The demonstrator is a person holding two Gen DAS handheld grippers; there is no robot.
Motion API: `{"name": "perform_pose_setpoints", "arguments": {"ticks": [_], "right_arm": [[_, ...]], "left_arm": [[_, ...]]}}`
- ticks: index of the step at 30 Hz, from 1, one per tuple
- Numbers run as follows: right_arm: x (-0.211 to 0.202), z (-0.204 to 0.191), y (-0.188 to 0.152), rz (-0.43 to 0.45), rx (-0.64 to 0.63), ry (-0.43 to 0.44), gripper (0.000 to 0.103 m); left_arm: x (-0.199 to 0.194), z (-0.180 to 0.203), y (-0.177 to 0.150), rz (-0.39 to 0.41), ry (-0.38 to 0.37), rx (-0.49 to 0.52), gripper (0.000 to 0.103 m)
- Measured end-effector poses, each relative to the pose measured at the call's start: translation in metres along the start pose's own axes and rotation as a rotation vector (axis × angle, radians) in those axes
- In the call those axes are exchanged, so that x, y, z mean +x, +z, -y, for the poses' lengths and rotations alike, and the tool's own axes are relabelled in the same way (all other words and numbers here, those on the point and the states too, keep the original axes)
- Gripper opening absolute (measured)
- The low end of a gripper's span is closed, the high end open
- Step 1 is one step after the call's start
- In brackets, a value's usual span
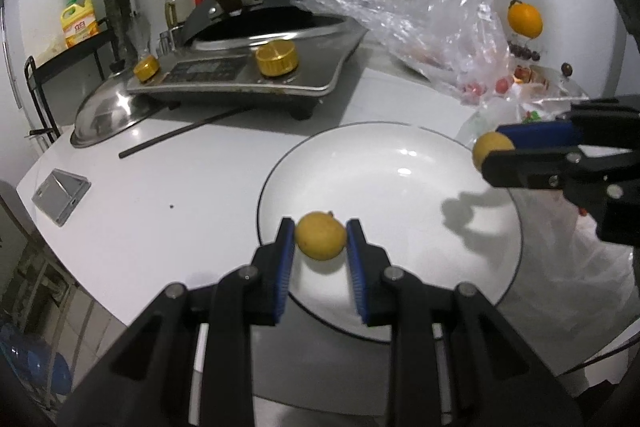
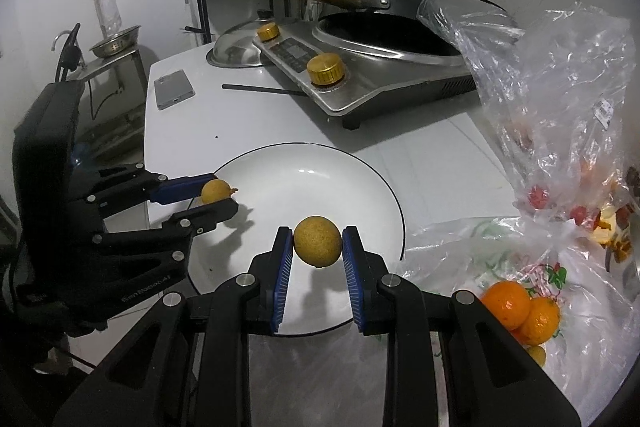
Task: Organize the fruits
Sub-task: 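Carry both small yellow fruits over the white plate, then open the left gripper to drop its yellow fruit on the plate while the right gripper holds its fruit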
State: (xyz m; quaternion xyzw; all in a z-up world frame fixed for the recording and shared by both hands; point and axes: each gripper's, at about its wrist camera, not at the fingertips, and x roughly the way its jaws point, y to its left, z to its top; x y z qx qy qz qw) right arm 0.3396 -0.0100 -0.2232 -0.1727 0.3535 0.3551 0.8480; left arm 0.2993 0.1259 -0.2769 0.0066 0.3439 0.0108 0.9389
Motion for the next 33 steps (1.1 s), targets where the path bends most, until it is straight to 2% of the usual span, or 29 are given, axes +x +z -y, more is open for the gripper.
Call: {"name": "perform_pose_setpoints", "arguments": {"ticks": [10, 18, 21, 25, 33], "right_arm": [[0.008, 0.005, 0.001, -0.011, 0.007, 0.003, 0.027], [0.010, 0.005, 0.002, -0.014, 0.006, -0.002, 0.027], [0.011, 0.004, 0.005, -0.012, 0.003, -0.006, 0.027], [0.014, 0.000, 0.009, -0.011, -0.004, -0.005, 0.027], [0.029, -0.015, 0.022, -0.016, -0.025, 0.012, 0.027]], "left_arm": [[0.011, 0.003, 0.001, -0.029, 0.026, 0.005, 0.028], [0.008, 0.001, 0.003, -0.026, 0.006, -0.013, 0.032], [0.000, -0.002, 0.004, -0.003, 0.000, -0.026, 0.036], [-0.009, -0.011, 0.004, 0.018, 0.015, -0.050, 0.052], [-0.019, -0.038, 0.001, 0.047, 0.039, -0.107, 0.052]]}}
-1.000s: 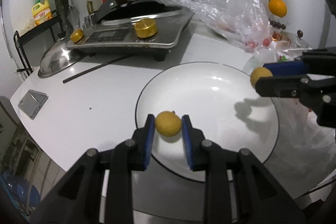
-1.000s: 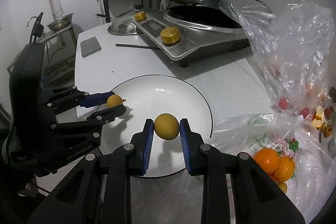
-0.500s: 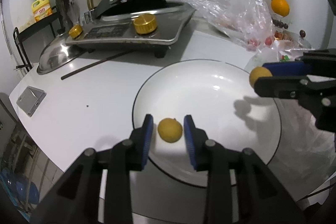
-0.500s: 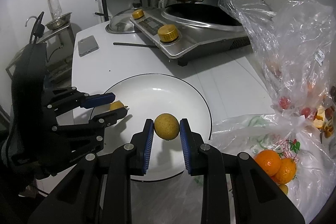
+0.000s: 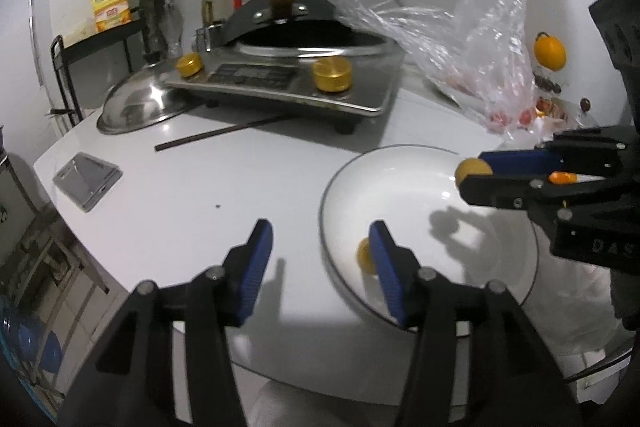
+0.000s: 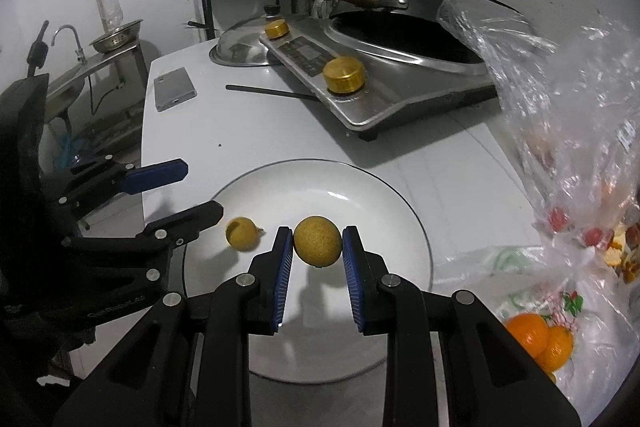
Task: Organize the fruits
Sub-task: 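Open the left gripper to drop its yellow fruit on the plate while the right gripper holds its fruit, then lower the right gripper and release its yellow fruit onto the plate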
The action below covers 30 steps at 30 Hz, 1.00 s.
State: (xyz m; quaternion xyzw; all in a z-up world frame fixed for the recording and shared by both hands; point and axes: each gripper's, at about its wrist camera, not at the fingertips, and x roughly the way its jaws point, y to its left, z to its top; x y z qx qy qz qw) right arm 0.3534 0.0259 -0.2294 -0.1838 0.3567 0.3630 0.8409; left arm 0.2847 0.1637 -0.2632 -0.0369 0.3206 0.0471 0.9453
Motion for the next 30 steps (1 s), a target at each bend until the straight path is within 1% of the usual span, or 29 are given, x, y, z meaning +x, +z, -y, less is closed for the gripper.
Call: {"name": "perform_pose_setpoints", "arguments": {"ticks": [10, 13, 22, 30], "right_arm": [[0.030, -0.015, 0.016, -0.023, -0.003, 0.026, 0.027], [0.037, -0.018, 0.019, -0.029, -0.003, 0.034, 0.027], [0.056, -0.023, 0.022, -0.058, 0.012, 0.050, 0.027], [0.071, -0.025, 0.023, -0.087, 0.051, 0.066, 0.028]], "left_arm": [[0.005, -0.031, -0.005, -0.003, 0.015, -0.052, 0.052], [0.008, -0.037, -0.006, -0.010, 0.004, -0.062, 0.052], [0.013, -0.047, -0.011, -0.017, -0.006, -0.085, 0.052], [0.014, -0.048, -0.012, -0.018, -0.019, -0.095, 0.052]]}}
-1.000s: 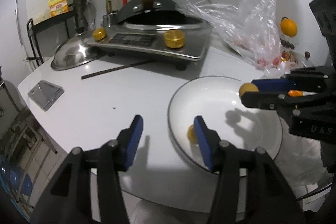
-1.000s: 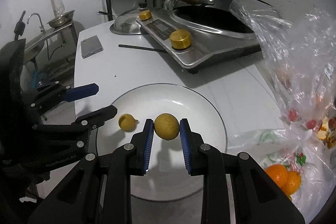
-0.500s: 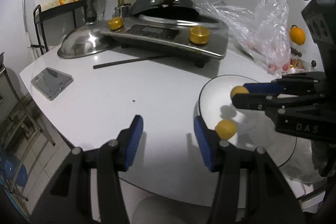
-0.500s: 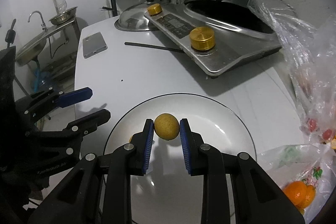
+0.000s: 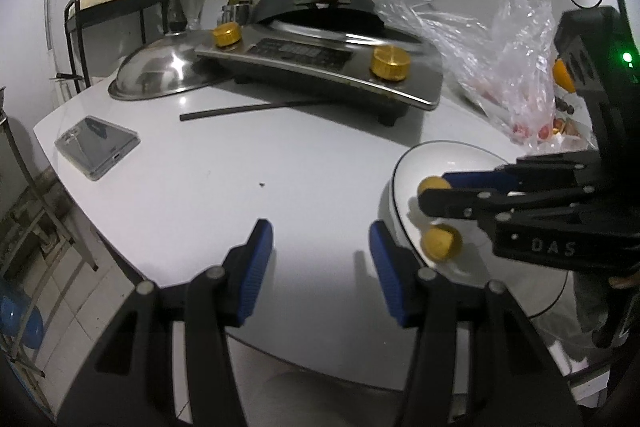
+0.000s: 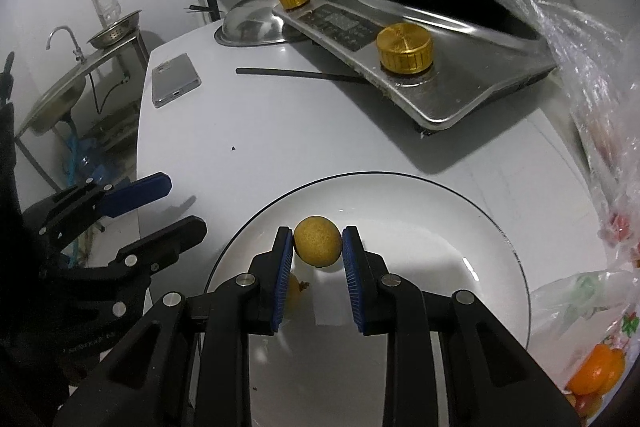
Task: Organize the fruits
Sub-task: 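Lower the right gripper and release its yellow fruit onto the plate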
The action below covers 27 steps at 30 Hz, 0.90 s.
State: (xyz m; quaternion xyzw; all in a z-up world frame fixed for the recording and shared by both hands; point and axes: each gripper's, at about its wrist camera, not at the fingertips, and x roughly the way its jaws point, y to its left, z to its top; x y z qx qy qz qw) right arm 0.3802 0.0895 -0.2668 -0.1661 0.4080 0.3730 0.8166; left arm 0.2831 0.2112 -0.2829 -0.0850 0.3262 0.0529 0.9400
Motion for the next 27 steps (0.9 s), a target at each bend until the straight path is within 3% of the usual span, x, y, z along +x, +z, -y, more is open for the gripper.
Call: {"name": "perform_pose_setpoints", "arguments": {"ticks": [16, 27], "right_arm": [[0.006, -0.002, 0.000, -0.024, 0.020, 0.016, 0.028], [-0.026, 0.001, 0.000, 0.034, 0.031, -0.010, 0.028]], "left_arm": [[-0.009, 0.000, 0.002, 0.016, 0.003, -0.001, 0.052], [-0.031, 0.015, 0.007, 0.047, -0.002, 0.028, 0.052]]}}
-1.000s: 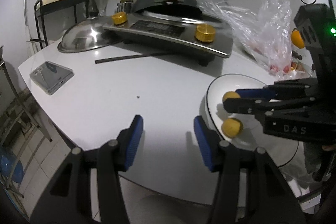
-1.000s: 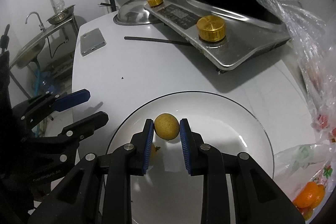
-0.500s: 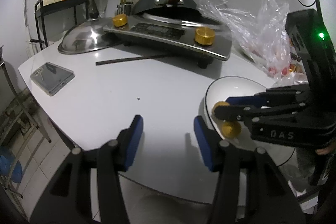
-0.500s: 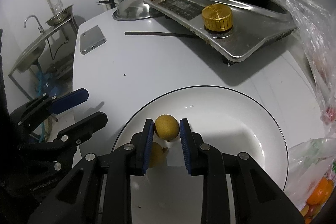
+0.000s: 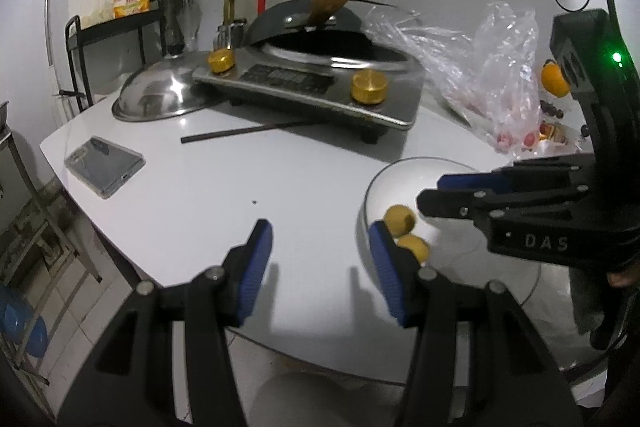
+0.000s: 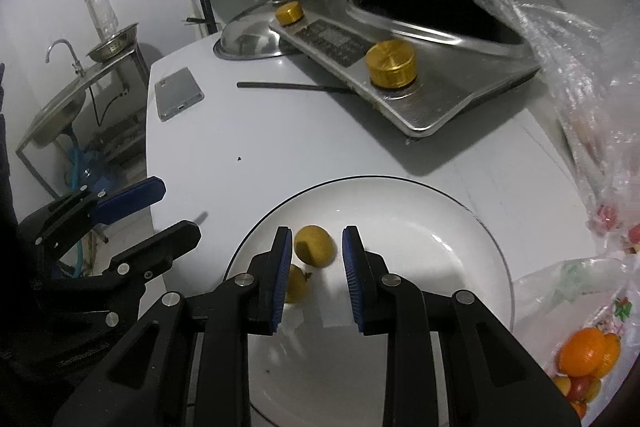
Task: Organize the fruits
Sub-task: 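Lower the right gripper and release its yellow fruit onto the plate, then move both grippers back to the fruit pile on the bag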
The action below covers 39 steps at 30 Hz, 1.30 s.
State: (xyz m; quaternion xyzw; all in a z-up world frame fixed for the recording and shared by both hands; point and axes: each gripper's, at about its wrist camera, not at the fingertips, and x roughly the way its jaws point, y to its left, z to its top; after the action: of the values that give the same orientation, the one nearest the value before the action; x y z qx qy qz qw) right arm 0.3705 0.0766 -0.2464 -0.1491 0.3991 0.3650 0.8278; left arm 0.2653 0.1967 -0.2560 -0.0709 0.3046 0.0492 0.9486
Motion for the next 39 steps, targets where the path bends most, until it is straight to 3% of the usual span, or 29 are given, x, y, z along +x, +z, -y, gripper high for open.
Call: {"name": "perform_pose_setpoints", "arguments": {"ticks": [21, 23, 25, 34, 39], "right_arm": [[-0.090, 0.017, -0.036, 0.106, 0.038, -0.056, 0.029], [-0.097, 0.019, -0.039, 0.115, 0.041, -0.061, 0.029], [-0.105, 0.021, -0.045, 0.124, 0.041, -0.067, 0.029], [-0.143, 0.032, -0.065, 0.179, 0.060, -0.090, 0.030], [-0.164, 0.037, -0.077, 0.222, 0.060, -0.109, 0.037]], "left_arm": [[-0.054, 0.063, 0.003, 0.056, -0.024, 0.082, 0.055], [-0.058, 0.069, 0.004, 0.060, -0.027, 0.087, 0.060], [-0.064, 0.074, 0.004, 0.075, -0.029, 0.083, 0.072], [-0.080, 0.101, 0.005, 0.092, -0.042, 0.113, 0.072], [-0.090, 0.119, 0.006, 0.103, -0.052, 0.136, 0.072]]}}
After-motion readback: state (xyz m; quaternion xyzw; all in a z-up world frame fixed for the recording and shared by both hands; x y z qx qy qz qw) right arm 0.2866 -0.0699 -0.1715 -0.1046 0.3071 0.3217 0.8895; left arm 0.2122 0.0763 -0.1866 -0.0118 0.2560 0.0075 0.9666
